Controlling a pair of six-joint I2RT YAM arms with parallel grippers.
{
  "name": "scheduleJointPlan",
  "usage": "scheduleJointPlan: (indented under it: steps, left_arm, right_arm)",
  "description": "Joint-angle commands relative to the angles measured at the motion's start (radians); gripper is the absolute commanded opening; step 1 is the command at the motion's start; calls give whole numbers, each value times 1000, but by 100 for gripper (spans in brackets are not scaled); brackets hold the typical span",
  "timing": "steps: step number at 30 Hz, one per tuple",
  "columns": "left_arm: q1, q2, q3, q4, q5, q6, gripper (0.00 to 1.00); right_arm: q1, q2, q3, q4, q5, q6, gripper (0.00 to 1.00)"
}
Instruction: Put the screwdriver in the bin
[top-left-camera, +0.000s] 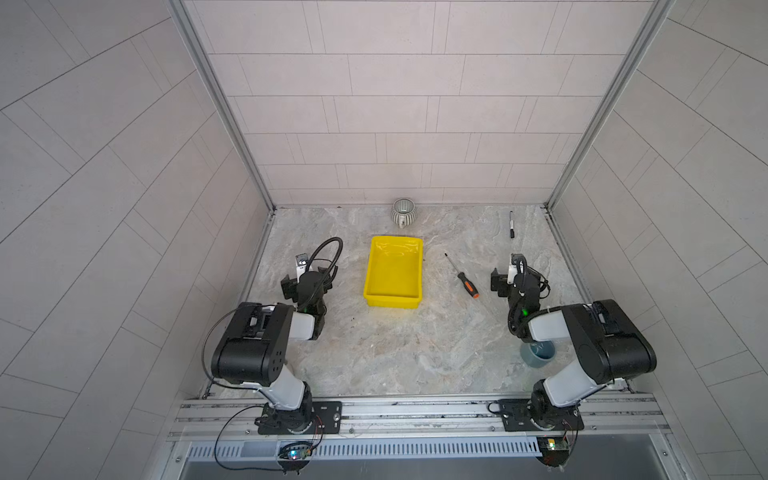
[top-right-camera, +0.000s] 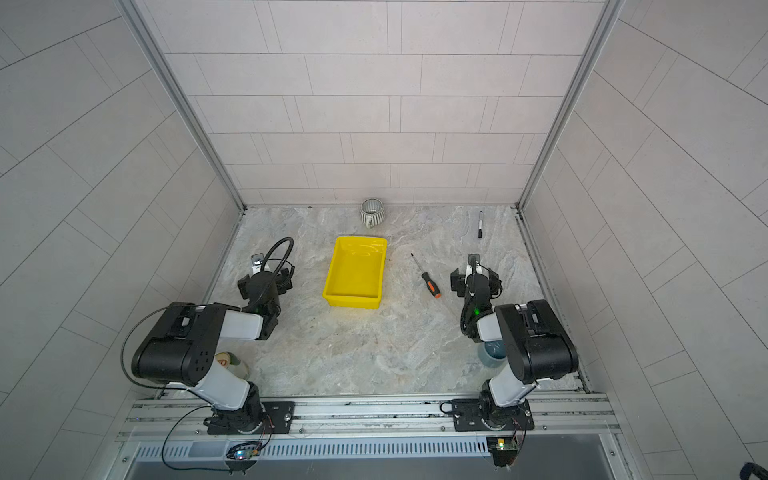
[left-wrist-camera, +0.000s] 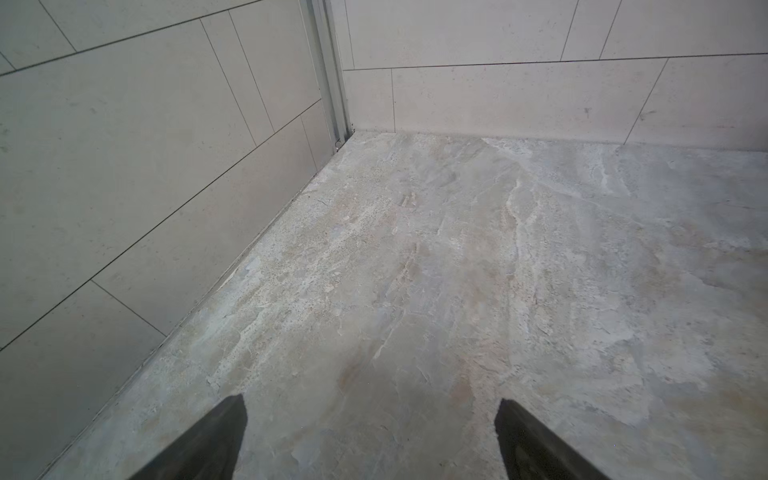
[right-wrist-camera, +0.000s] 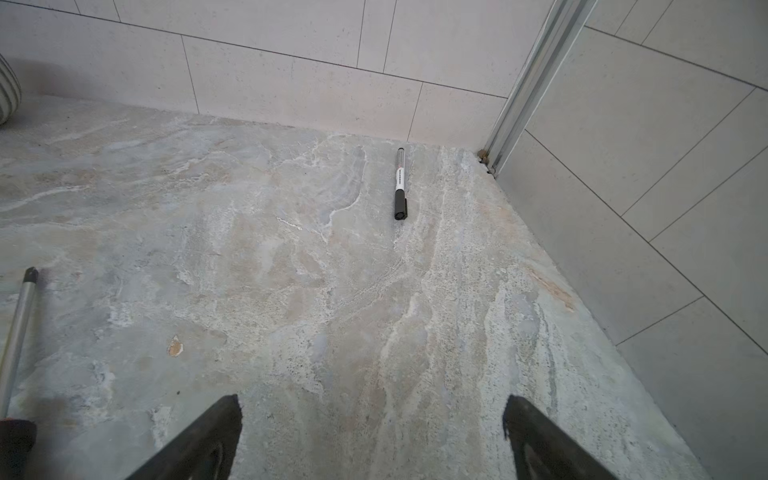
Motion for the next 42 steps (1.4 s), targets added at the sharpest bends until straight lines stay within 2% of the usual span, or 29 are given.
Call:
scheduleJointPlan:
  steps: [1, 33, 36, 39, 42]
  left_arm:
    - [0, -2, -7, 31, -1, 4, 100]
    - [0, -3, -7, 30, 0, 5, 100]
    - [-1, -8, -22, 56, 28, 16, 100]
    - [-4, -78, -73, 93, 59, 32, 100]
    - [-14, -211, -122, 44, 70, 38, 100]
  right_arm:
    - [0, 2, 5, 8, 2, -1, 99]
    - [3, 5, -1, 22, 8, -7, 100]
    - [3, 4, -3, 23, 7, -8, 100]
    - [11, -2, -20, 53, 28, -14, 99]
    - [54, -92, -76, 90, 146, -30, 99]
